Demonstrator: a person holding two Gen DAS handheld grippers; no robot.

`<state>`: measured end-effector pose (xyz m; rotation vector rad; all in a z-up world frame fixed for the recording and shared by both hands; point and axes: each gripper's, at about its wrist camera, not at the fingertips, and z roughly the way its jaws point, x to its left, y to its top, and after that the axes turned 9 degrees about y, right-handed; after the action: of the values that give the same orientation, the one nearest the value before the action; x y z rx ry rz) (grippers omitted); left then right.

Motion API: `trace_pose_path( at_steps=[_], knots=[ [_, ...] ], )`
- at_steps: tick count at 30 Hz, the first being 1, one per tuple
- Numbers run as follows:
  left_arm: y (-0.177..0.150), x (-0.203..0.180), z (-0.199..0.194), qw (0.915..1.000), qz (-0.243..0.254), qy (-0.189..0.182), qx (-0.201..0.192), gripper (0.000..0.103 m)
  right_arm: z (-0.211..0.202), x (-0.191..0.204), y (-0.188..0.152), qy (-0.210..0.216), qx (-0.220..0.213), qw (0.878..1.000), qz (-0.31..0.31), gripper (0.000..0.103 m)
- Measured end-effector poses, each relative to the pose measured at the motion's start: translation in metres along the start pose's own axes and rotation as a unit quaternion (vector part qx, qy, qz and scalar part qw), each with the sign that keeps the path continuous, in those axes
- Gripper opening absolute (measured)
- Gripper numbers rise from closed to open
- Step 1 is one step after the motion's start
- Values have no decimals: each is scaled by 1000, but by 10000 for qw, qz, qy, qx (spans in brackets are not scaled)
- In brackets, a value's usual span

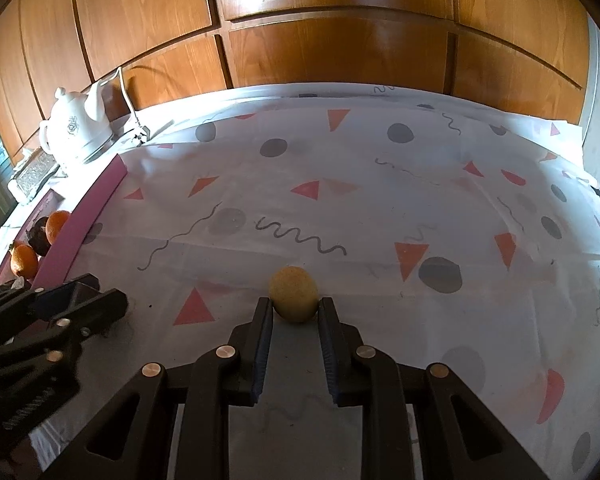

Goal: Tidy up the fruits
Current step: 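Carry the small cylinder into the tray and release while the right gripper drops the yellow ball there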

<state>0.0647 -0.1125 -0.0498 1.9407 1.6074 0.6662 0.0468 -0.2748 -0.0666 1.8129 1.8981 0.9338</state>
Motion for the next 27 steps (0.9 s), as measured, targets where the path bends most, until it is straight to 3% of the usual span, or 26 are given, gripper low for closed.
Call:
trace_pose_path(
  at_steps=[5,11,27],
  knots=[
    [9,14,-28,9994,-105,27,-343,33,-1,2,3,-15,56,9999,91,23],
    [15,47,-51,9975,-363,218,-563,33,-6,23,15,253,-13,9997,12,23],
    [-13,165,-67,9830,-1304,1166,-565,33,8,161,54,1624,100,9812,-1040,23]
  ],
)
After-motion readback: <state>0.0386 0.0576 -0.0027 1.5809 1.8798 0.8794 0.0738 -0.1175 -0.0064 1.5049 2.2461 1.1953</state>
